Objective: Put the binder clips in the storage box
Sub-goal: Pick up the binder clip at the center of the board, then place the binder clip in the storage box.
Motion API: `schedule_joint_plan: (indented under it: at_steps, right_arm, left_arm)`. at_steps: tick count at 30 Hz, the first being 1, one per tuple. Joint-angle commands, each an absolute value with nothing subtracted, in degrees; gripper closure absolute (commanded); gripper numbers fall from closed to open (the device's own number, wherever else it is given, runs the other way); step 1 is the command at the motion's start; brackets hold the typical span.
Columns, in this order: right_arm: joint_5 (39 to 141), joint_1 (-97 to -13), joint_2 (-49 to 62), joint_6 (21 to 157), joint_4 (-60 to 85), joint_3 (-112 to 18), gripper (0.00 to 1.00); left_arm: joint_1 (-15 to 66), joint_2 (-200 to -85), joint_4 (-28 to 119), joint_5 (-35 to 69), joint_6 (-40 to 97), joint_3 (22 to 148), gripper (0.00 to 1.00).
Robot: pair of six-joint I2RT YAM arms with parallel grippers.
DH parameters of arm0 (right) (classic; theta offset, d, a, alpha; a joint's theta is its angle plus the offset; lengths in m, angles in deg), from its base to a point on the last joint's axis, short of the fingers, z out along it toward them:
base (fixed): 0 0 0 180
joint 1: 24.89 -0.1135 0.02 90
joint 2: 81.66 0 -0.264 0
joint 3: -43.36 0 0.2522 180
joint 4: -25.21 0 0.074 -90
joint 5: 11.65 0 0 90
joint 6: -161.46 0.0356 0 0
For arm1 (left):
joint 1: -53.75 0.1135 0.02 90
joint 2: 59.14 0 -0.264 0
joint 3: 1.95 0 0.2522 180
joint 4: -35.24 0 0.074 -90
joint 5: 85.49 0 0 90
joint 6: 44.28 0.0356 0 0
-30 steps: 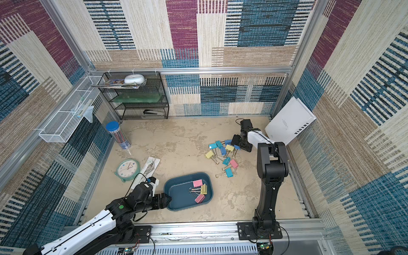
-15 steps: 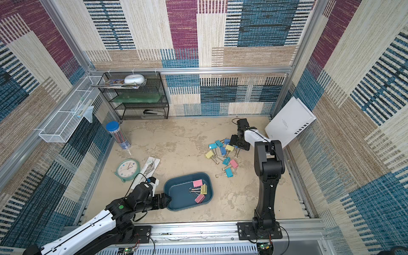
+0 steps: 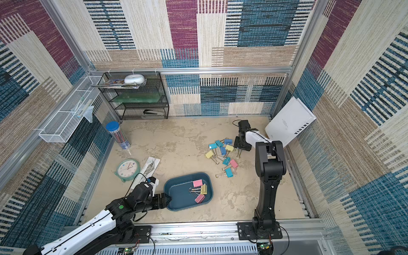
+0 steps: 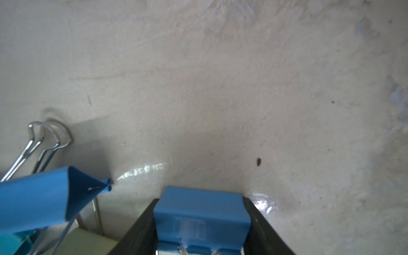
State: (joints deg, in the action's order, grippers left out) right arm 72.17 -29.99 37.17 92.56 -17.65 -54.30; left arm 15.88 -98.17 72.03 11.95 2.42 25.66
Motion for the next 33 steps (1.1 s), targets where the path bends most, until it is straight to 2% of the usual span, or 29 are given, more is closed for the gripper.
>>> schedule_joint_plan:
  at_steps: [1, 2, 6, 11, 13, 15, 19, 26, 33]
  right_arm:
    - [72.2, -29.8, 37.5, 93.2, -21.2, -54.1, 0.51]
    - [72.3, -29.8, 37.3, 93.2, -21.2, -54.3, 0.55]
    - [71.4, -29.8, 34.4, 93.3, -21.4, -54.6, 0.60]
    - [70.2, -30.0, 28.7, 92.1, -24.7, -58.6, 0.63]
    - [71.5, -30.8, 26.6, 90.6, -25.7, -60.4, 0.64]
    - [77.1, -32.4, 24.7, 87.9, -27.3, -62.1, 0.65]
    - [80.9, -41.6, 19.1, 83.7, -25.3, -57.9, 0.66]
    - [86.4, -64.4, 10.4, 79.1, -15.7, -41.9, 0.66]
    - [87.9, -77.0, 10.4, 79.5, -10.9, -37.0, 0.67]
  left_arm:
    - [16.0, -98.2, 73.6, 10.8, 2.7, 25.6, 0.16]
    - [16.0, -98.3, 73.6, 10.9, 2.8, 25.7, 0.16]
    - [16.0, -98.3, 73.5, 10.9, 2.9, 25.7, 0.16]
    - [16.0, -98.4, 73.4, 10.9, 2.9, 25.6, 0.16]
    - [16.0, -98.4, 73.4, 10.8, 2.9, 25.7, 0.16]
    - [16.0, -98.5, 73.4, 10.8, 2.8, 25.7, 0.16]
    - [16.0, -98.4, 73.5, 10.6, 2.8, 25.6, 0.16]
    - [16.0, -98.3, 73.6, 10.4, 2.6, 25.6, 0.16]
    - [16.0, -98.4, 73.9, 10.2, 2.5, 25.7, 0.16]
